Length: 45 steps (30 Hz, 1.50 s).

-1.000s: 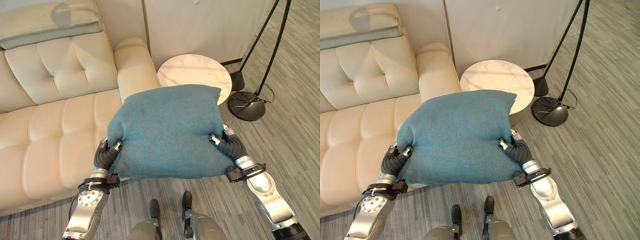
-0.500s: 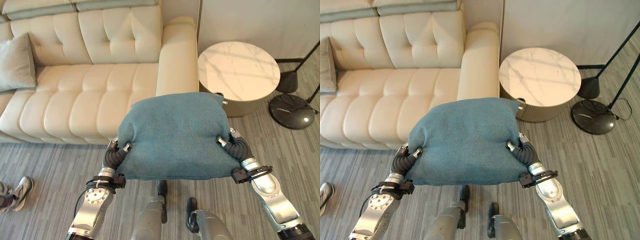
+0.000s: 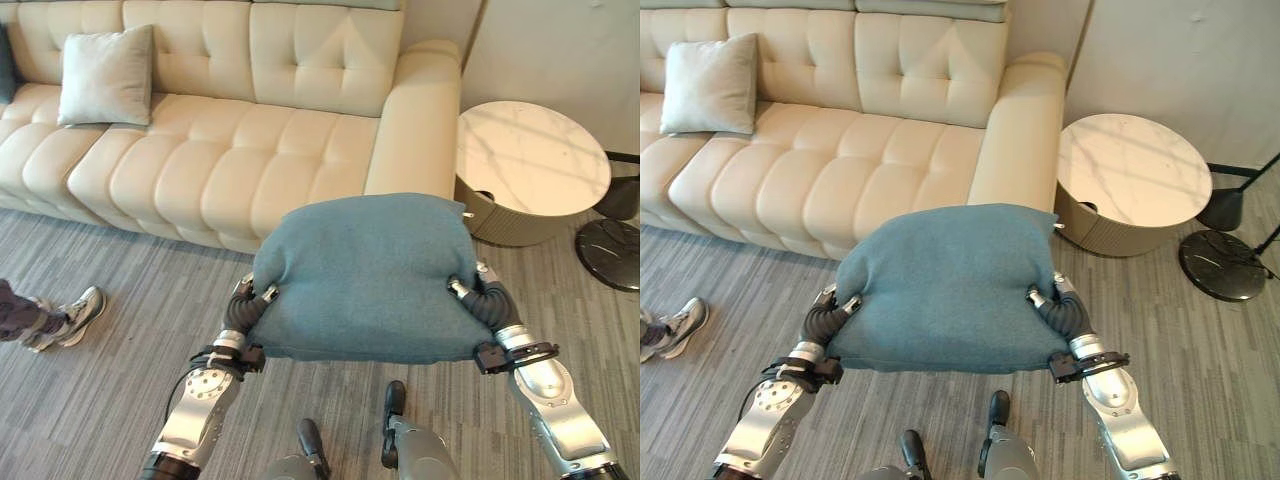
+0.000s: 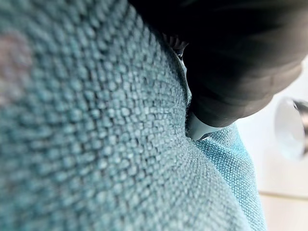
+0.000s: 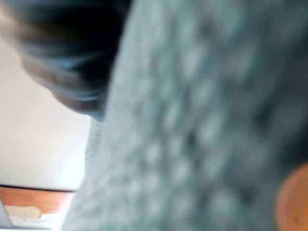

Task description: Pick up all the scattered cushions and arrange them neatly on the sofa.

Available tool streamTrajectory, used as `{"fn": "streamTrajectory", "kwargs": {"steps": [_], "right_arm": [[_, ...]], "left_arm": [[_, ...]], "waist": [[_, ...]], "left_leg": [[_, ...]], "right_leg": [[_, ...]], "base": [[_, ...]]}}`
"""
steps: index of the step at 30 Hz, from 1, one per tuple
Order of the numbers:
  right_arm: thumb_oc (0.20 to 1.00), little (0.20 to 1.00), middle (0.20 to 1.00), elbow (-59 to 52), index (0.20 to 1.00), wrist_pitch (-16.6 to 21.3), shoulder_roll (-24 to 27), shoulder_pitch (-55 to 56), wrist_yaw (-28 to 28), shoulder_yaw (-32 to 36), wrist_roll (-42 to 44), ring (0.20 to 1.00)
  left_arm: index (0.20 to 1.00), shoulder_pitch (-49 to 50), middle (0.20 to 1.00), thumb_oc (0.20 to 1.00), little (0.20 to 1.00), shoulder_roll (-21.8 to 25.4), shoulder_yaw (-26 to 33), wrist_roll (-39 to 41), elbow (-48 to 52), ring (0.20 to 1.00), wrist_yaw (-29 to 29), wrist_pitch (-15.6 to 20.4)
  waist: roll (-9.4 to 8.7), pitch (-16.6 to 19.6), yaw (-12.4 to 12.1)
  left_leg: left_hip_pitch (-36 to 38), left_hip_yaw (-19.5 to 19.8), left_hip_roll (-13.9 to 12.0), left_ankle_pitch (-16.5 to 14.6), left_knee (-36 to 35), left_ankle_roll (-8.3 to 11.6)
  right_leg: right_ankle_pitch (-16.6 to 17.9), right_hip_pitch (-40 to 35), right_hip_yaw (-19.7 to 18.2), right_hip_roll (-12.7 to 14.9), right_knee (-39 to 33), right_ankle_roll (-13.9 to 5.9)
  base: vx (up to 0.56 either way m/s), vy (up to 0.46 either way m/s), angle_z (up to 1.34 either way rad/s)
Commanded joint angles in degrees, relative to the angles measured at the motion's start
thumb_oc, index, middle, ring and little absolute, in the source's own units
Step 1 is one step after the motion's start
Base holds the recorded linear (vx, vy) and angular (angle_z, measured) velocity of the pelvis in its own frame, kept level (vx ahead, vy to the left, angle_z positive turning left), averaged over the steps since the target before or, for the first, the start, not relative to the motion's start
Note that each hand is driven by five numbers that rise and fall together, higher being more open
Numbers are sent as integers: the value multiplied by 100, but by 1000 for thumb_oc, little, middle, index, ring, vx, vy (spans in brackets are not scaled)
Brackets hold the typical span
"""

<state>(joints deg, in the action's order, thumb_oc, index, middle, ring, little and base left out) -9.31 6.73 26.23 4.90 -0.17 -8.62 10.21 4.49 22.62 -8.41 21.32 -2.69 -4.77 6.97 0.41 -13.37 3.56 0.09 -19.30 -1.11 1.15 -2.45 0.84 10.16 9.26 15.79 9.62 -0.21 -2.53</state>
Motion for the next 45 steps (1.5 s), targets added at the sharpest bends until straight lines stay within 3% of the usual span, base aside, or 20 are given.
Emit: {"fn": "streamTrajectory", "kwargs": {"steps": [1, 6, 10, 12, 13, 18, 20, 22, 25, 27, 28, 29, 31, 32, 33, 35, 36, 39, 42, 45], "right_arm": [[200, 200, 200, -419, 200, 535, -270, -487, 133, -37, 226, 200], [200, 200, 200, -451, 200, 529, -379, -457, 186, -25, 281, 200], [200, 200, 200, -492, 200, 543, -499, -565, 267, -131, 318, 200], [200, 200, 200, -491, 200, 549, -491, -629, 281, -212, 299, 200], [200, 200, 200, -475, 200, 545, -455, -642, 307, -227, 299, 200], [200, 200, 200, -409, 200, 557, -278, -769, 338, -228, 474, 200], [200, 200, 200, -368, 200, 540, -204, -721, 411, -191, 559, 200], [200, 200, 200, -362, 200, 534, -202, -677, 421, -166, 588, 200], [200, 200, 200, -415, 200, 589, -160, -366, 507, 4, 757, 200], [200, 200, 200, -283, 200, 596, -54, -168, 461, 185, 701, 200], [200, 200, 200, -283, 200, 596, -56, -170, 462, 186, 701, 200], [200, 200, 200, -297, 200, 617, -7, -150, 449, 217, 708, 200], [200, 200, 200, -193, 200, 583, 70, -156, 307, 231, 744, 200], [200, 200, 200, -162, 200, 578, 100, -198, 271, 236, 703, 200], [200, 200, 200, -149, 200, 578, 123, -209, 231, 248, 674, 200], [200, 200, 200, -184, 200, 567, 132, -238, 202, 284, 628, 200], [200, 200, 200, -189, 200, 553, 136, -212, 192, 306, 577, 200], [200, 200, 200, -90, 200, 549, 123, -182, 128, 316, 454, 200], [200, 200, 200, -23, 200, 531, 133, -155, 97, 328, 376, 200], [200, 200, 200, -4, 200, 492, 111, -80, 230, 276, 212, 200]], "left_arm": [[200, -378, 200, 200, 200, 45, -34, -92, 819, 200, 245, 570], [200, -294, 200, 200, 200, 89, 27, -131, 922, 200, 262, 584], [200, -214, 200, 200, 200, 196, 163, -162, 961, 200, 228, 558], [200, -204, 200, 200, 200, 252, 175, -210, 925, 200, 208, 544], [200, -209, 200, 200, 200, 232, 133, -238, 884, 200, 243, 545], [200, -277, 200, 200, 200, 219, 112, -243, 849, 200, 246, 593], [200, -321, 200, 200, 200, 152, 70, -283, 719, 200, 304, 583], [200, -312, 200, 200, 200, 137, 60, -301, 722, 200, 345, 582], [200, -229, 200, 200, 200, 10, -51, -278, 755, 200, 487, 604], [200, -239, 200, 200, 200, -73, -194, -246, 734, 200, 504, 608], [200, -242, 200, 200, 200, -72, -194, -246, 733, 200, 504, 609], [200, -239, 200, 200, 200, -69, -205, -226, 732, 200, 507, 617], [200, -276, 200, 200, 200, -45, -185, -154, 650, 200, 425, 603], [200, -316, 200, 200, 200, -56, -195, -143, 605, 200, 411, 585], [200, -338, 200, 200, 200, -74, -200, -152, 556, 200, 391, 567], [200, -303, 200, 200, 200, -23, -171, -181, 536, 200, 398, 530], [200, -295, 200, 200, 200, 50, -122, -240, 546, 200, 382, 502], [200, -273, 200, 200, 200, 68, -47, -260, 549, 200, 278, 510], [200, -255, 200, 200, 200, 46, -34, -245, 570, 200, 191, 525], [200, -166, 200, 200, 200, 63, -79, -257, 619, 200, 296, 498]], "waist": [[-276, 392, -70], [-324, 378, -174], [-300, 228, -303], [-257, 149, -277], [-181, 95, -158], [-141, 1, 114], [-159, 38, 240], [-135, 59, 288], [-52, 321, 415], [141, 446, 600], [122, 455, 614], [165, 457, 674], [61, 479, 681], [8, 470, 667], [-43, 461, 647], [-164, 473, 576], [-166, 425, 510], [-144, 357, 348], [-124, 353, 274], [-80, 472, 246]], "left_leg": [[-159, 413, -115, -405, 235, 163], [-286, 523, -3, -495, 350, 49], [-291, 711, 197, -733, 600, -193], [-257, 831, 243, -802, 704, -281], [-68, 986, 352, -902, 690, -320], [324, 1359, 677, -1117, 652, -370], [613, 1527, 881, -1239, 562, -335], [685, 1594, 893, -1260, 539, -311], [978, 1811, 928, -1275, 525, -199], [877, 1793, 759, -752, 1301, 313], [855, 1805, 781, -728, 1301, 309], [744, 1577, 581, -529, 1836, 510], [123, 1038, 265, -211, 3117, 613], [-130, 776, 73, -395, 3256, 506], [-270, 577, -128, -651, 3158, 369], [-497, 558, -203, -964, 2484, 173], [-726, 840, -335, -626, 1544, 289], [-1214, 1490, -576, 258, 633, 525], [-1466, 1996, -695, 522, 419, 737], [-1186, 1900, -708, 427, 397, 705]], "right_leg": [[-782, -553, -69, -83, 101, -604], [-791, -507, -144, 27, 219, -682], [-802, -116, -360, 279, 1518, -679], [-751, 196, -645, 121, 2059, -632], [-919, 562, -997, -285, 2186, -549], [-691, 1149, -1176, -731, 1548, -579], [-475, 1297, -751, -801, 1004, -674], [-489, 1287, -488, -769, 918, -677], [-515, 859, -473, -848, 484, -510], [-484, 499, -528, -852, 462, -384], [-463, 509, -524, -828, 446, -387], [-531, 385, -516, -796, 478, -320], [-787, 1, -677, -759, 372, -106], [-848, -98, -708, -726, 346, -100], [-918, -230, -763, -672, 326, -135], [-1004, -370, -955, -555, 304, -236], [-1125, -466, -1136, -538, 344, -269], [-1339, -733, -1472, -592, 352, -242], [-1557, -940, -1864, -609, 447, -246], [-1657, -1090, -2098, -507, 530, -326]], "base": [[40, 154, 9], [40, 141, 5], [71, 207, 3], [146, 183, 29], [150, 149, 33], [267, 135, 39], [330, 80, 72], [366, 26, 68], [432, -7, 58], [359, -9, 69], [214, 4, 54], [201, -4, 50], [373, -71, 17], [390, -59, -22], [297, 29, 4], [357, 118, -12], [378, 183, -67], [360, 197, -74], [397, 265, -89], [413, 322, -104]]}}
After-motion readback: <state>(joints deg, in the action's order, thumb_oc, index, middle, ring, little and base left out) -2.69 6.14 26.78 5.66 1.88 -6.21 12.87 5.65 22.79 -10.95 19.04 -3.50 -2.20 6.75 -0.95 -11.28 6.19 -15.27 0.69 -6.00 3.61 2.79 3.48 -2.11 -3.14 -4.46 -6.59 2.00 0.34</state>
